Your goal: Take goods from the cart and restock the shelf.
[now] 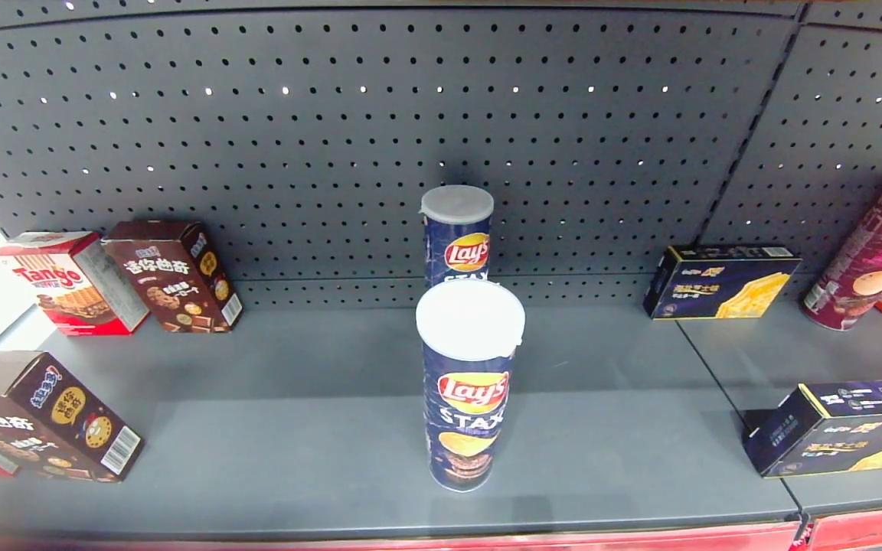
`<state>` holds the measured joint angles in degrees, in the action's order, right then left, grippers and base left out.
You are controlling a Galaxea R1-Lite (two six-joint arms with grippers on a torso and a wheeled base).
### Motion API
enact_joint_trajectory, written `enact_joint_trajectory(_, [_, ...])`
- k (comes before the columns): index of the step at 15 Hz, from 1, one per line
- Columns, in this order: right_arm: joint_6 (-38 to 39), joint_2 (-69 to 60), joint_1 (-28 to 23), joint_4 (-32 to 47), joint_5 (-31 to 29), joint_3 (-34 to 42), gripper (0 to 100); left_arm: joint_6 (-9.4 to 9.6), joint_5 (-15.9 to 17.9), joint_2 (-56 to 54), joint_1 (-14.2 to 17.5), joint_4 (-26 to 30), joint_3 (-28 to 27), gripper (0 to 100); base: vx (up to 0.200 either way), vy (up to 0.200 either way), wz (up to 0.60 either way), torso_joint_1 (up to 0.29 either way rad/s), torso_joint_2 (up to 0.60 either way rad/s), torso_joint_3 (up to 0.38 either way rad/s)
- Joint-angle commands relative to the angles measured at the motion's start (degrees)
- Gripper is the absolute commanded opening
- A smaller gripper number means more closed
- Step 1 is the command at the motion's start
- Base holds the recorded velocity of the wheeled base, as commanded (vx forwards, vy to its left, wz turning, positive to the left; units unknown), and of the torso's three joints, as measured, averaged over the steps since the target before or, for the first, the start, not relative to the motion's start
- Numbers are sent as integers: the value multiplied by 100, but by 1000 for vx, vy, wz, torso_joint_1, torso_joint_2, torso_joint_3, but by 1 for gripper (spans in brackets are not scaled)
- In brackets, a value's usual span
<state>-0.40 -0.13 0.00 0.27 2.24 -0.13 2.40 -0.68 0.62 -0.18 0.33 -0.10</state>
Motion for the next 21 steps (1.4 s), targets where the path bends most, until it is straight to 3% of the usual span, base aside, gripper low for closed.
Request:
enact_joint_trajectory(1, [-4,13,0,0,-5,5,100,-12,-2,8,1,2,1,100,0,0,600,12,2,2])
enact_joint_trajectory(7, [14,13,9,0,-5,5,100,6,-28,8,1,2,1,100,0,0,0,0,0,0])
enact_joint_trajectory(10, [14,13,0,0,-5,5,100,-29,-2,8,1,2,1,100,0,-200,0,1,2,1])
enact_joint_trajectory(21, [14,13,0,0,-5,5,100,-126,-11,8,9,2,1,100,0,18,0,0,0,1])
